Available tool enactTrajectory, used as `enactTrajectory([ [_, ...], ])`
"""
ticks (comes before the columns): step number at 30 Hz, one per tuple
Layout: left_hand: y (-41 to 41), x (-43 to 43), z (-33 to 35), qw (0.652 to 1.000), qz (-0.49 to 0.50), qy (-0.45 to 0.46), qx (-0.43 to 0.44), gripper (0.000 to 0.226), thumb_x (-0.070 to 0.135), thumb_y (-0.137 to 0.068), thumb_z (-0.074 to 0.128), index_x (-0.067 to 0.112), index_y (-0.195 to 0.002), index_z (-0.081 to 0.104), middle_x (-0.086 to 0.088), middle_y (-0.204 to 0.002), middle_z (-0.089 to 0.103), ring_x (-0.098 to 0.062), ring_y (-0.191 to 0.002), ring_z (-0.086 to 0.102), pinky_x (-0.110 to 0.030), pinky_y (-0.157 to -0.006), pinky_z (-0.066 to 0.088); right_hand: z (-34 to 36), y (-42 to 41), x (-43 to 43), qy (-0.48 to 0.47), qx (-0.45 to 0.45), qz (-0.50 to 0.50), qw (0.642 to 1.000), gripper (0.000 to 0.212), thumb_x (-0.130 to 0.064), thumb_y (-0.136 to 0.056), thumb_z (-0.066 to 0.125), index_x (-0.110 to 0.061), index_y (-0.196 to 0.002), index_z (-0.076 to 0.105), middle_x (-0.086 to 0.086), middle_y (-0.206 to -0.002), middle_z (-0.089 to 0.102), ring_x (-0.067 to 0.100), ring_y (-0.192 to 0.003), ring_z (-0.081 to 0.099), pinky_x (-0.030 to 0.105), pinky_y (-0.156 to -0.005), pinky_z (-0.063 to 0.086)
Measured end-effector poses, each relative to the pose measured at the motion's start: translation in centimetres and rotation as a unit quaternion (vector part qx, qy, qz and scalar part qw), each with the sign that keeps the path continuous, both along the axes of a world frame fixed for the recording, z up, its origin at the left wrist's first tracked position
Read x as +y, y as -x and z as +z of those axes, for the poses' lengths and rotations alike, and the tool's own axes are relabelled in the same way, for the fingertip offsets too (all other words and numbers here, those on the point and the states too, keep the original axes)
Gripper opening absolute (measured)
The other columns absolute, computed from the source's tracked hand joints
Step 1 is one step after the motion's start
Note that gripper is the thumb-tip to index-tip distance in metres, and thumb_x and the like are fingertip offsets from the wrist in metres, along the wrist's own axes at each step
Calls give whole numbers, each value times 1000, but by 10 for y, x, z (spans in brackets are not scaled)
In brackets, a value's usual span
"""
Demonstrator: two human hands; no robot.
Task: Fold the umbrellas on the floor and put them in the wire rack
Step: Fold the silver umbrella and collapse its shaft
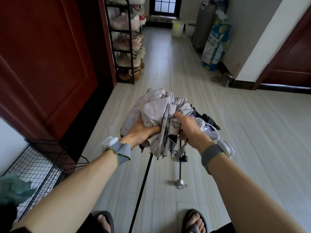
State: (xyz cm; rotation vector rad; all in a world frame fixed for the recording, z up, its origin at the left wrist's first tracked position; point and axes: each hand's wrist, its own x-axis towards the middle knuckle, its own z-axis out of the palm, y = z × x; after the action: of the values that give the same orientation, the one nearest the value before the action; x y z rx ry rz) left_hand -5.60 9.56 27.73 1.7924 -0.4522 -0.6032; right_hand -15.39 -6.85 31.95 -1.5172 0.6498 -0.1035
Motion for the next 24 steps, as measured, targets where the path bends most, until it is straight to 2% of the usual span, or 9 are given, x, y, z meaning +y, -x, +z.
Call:
enactTrajectory([
  [3,2,-3,-6,993,84,-42,-72,92,55,-65,78,35,-146,39,10,-125,66,-20,-111,65,-36,-83,59,2,5,-5,-18,1,48,999,46,-72,-83,63,-26,-85,64,1,-71,49,12,-48,23,27,-49,15],
  [7,23,-10,-13,937,68,-267,-213,92,47,-84,68,22,-157,18,-11,-130,63,-36,-110,64,-45,-91,55,-3,-3,9,114,19,77,990,71,-82,-66,71,-14,-83,58,-2,-66,40,11,-46,30,25,-45,25],
  [9,42,-16,-19,881,75,-270,-382,77,38,-90,67,6,-151,33,-14,-117,68,-36,-98,68,-39,-80,55,-5,-7,16,135,41,51,989,64,-78,-66,77,-16,-63,59,-13,-52,49,7,-45,43,22,-46,36],
  [11,53,-20,-26,849,37,-237,-470,58,27,-87,70,-4,-134,52,-16,-100,71,-34,-83,70,-36,-70,54,-10,-10,16,111,41,19,993,58,-74,-58,84,-18,-67,75,-13,-63,71,8,-64,68,29,-63,59],
  [15,58,-15,-30,851,-68,-269,-446,63,39,-85,59,-1,-133,51,-20,-119,66,-40,-113,62,-41,-98,49,-19,-9,-1,104,57,-73,990,63,-61,-45,87,-19,-91,80,-2,-88,79,20,-86,75,39,-84,63],
  [17,60,-7,-7,876,-158,-252,-380,61,40,-88,63,5,-136,49,-14,-133,60,-28,-123,56,-25,-106,38,-23,-6,-10,114,73,-100,986,57,-56,-45,85,-19,-88,79,0,-88,78,21,-86,74,39,-84,62],
  [19,62,1,23,906,-251,-220,-259,29,33,-92,65,16,-114,57,-4,-112,68,-17,-94,64,-9,-78,40,-27,-3,-17,115,69,-121,984,48,-51,-49,84,-17,-83,78,2,-85,78,23,-85,73,41,-84,62],
  [21,61,7,47,943,-286,-149,-86,15,31,-91,70,23,-103,65,0,-97,75,-22,-76,70,-16,-62,48,-29,0,-23,116,62,-142,981,39,-44,-55,84,-13,-77,77,3,-81,78,25,-84,74,43,-84,62],
  [24,44,7,67,989,-114,58,-75,18,40,-83,79,30,-97,72,-1,-89,75,-17,-63,67,-24,-54,46,-23,3,-26,99,39,-166,980,36,-39,-58,84,-9,-76,77,7,-78,78,29,-84,75,44,-81,62],
])
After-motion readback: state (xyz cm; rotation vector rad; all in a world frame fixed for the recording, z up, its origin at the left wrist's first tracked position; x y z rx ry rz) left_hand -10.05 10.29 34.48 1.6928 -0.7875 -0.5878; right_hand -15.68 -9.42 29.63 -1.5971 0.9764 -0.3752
